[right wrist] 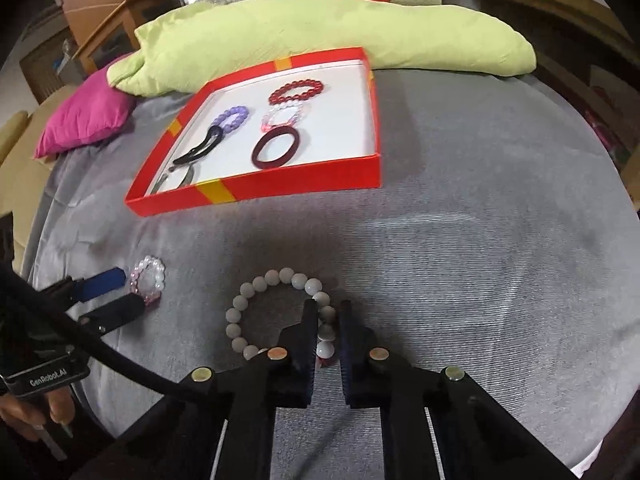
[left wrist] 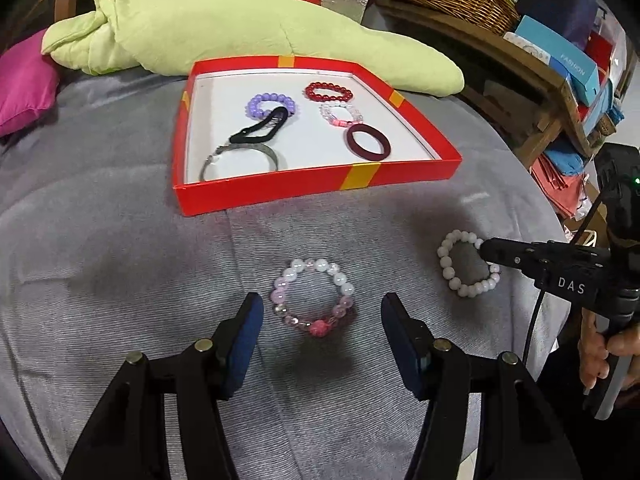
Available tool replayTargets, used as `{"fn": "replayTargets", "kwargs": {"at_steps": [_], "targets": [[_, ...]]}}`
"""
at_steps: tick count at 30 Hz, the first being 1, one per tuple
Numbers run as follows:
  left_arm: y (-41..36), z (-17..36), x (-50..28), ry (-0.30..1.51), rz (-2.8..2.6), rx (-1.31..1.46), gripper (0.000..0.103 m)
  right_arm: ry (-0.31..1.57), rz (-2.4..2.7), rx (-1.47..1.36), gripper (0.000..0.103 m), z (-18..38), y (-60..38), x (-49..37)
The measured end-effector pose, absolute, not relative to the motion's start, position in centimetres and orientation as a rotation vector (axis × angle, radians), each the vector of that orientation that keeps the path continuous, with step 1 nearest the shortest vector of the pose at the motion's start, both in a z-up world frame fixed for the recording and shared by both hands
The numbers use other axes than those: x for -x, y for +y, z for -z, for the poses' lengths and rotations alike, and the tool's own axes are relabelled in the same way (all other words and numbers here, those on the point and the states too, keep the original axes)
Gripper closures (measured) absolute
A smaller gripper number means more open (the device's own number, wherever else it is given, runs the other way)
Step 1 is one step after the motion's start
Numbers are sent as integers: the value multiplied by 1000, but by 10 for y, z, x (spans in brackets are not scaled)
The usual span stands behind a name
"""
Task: Organize jewelry
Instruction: 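Lower the right tool onto the white bead bracelet while the left tool approaches the pale pink bracelet, then grasp the pale pink bracelet with the left tool while the right tool grasps the white bracelet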
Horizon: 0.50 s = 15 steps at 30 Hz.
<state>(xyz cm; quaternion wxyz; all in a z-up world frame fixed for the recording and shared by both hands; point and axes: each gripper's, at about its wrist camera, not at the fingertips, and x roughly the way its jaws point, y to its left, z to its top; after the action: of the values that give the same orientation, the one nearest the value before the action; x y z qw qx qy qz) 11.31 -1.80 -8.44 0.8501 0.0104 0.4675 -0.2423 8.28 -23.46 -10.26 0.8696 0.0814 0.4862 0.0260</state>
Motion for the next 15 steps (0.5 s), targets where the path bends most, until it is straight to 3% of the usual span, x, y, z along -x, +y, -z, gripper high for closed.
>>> {"fn": "replayTargets", "kwargs": {"at_steps": [4,6,12,15], "targets": [[-26,87,-112,984,530,-43,67,1028,-58,-182,92,104,-235,-83],[-30,89,-112,988,537,-52,70,1032,-64,-187,92,104,-235,-82],[-32,91,-111,991,534,-55,69,1055,-78,-226,92,107,-238,-82],[-34,93,-110,999,548,-57,54,1058,-78,-224,92,107,-237,-82]]}}
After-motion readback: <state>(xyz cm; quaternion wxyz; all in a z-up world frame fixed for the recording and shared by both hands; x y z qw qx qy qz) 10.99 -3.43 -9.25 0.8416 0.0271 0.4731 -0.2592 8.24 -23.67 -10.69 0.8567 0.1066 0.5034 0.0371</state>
